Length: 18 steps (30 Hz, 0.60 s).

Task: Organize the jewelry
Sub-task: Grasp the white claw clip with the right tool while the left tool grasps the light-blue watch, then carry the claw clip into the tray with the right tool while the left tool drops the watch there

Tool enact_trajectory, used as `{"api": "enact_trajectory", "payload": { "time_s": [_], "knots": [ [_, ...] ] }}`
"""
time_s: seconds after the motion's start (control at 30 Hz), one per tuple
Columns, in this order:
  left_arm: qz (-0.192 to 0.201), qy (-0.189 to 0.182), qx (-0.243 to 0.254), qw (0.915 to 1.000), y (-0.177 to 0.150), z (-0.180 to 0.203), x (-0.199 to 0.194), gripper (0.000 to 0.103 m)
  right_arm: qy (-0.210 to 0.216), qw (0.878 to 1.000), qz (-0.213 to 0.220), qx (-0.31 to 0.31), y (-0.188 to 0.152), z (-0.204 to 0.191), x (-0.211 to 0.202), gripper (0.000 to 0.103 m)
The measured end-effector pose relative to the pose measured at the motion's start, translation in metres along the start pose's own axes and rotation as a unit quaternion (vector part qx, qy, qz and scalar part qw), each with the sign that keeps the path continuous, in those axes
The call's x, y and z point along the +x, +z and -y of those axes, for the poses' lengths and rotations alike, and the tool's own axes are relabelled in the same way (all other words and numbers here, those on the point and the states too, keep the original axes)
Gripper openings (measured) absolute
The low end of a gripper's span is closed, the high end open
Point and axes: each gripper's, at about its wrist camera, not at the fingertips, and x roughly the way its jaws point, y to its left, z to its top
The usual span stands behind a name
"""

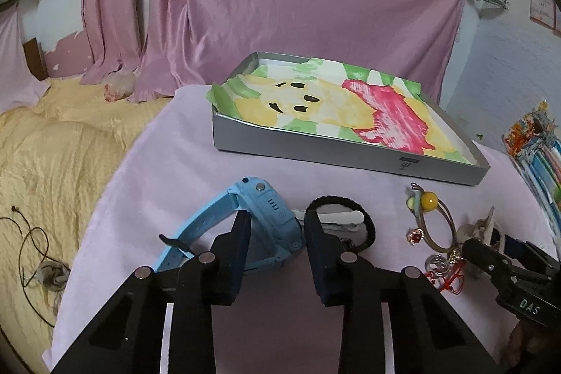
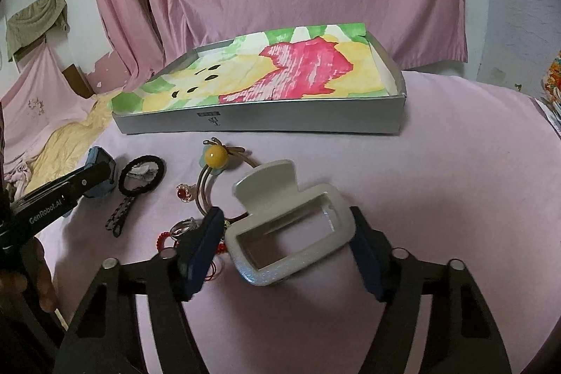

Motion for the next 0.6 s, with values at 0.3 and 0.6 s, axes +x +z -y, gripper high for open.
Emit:
{"api": "enact_trajectory", "payload": {
  "time_s": [0.3, 0.6],
  "knots": [
    [0.007, -0.012, 0.016, 0.9998, -0.006, 0.009, -0.012, 0.021, 0.028, 0.999, 0.016, -0.002, -0.002, 0.0, -0.008, 0.059],
    [0.049, -0.047, 0.022, 0.9974, 0.011, 0.025, -0.034, 0.02, 0.048, 0.996, 0.072, -0.016, 0.014, -0.003, -0.035, 0.058]
  ]
}}
